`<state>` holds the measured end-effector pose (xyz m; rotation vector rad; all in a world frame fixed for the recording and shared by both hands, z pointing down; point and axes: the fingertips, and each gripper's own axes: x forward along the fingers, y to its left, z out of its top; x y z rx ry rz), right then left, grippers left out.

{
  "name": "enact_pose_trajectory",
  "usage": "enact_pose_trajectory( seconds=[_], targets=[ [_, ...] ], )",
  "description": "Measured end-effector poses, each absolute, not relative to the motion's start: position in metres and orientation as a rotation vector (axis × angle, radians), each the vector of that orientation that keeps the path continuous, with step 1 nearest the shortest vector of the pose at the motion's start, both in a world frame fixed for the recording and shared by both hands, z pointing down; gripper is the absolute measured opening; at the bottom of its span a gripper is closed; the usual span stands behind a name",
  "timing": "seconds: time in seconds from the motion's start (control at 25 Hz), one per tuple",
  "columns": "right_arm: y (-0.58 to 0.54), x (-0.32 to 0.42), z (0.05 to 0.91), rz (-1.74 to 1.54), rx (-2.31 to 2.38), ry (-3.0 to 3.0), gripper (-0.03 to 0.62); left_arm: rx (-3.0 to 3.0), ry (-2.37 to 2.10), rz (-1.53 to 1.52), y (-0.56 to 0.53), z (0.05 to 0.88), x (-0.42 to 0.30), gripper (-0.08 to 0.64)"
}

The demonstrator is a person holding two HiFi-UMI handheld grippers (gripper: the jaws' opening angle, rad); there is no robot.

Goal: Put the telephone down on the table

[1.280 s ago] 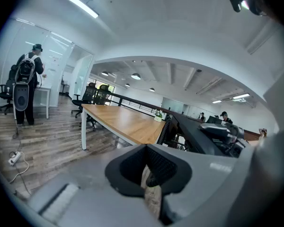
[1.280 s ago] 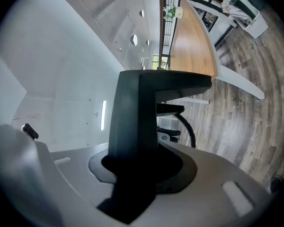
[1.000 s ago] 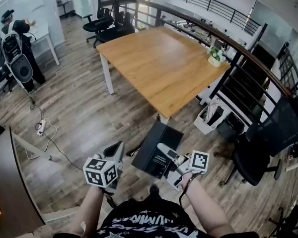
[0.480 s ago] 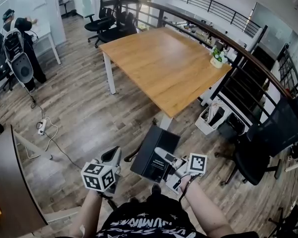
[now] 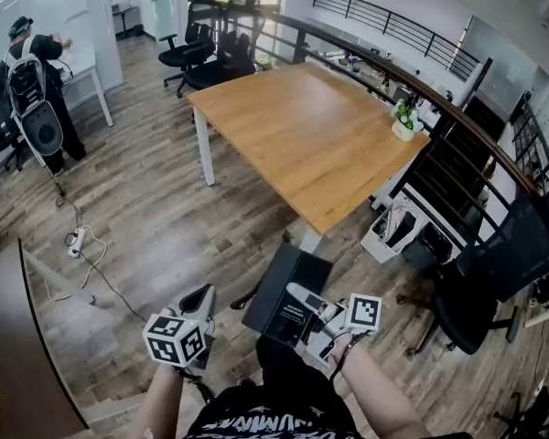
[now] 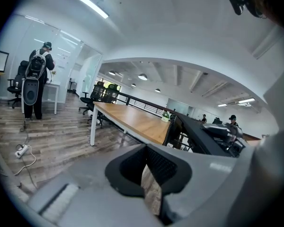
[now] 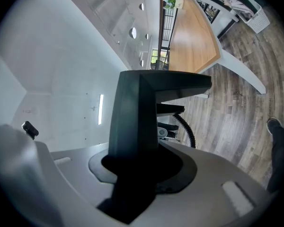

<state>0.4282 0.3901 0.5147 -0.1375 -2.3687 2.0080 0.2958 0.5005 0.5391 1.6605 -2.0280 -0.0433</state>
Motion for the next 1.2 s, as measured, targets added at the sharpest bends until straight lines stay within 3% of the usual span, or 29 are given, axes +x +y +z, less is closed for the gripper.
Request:
enact_pose_trajectory(
  seconds=[1.2],
  targets=[
    [0.094,0.200,0.512,1.938,-0.226,-2.411,0.158,1.580,-2.082,0.001,0.233,0.531,0.077,0.002]
  ],
)
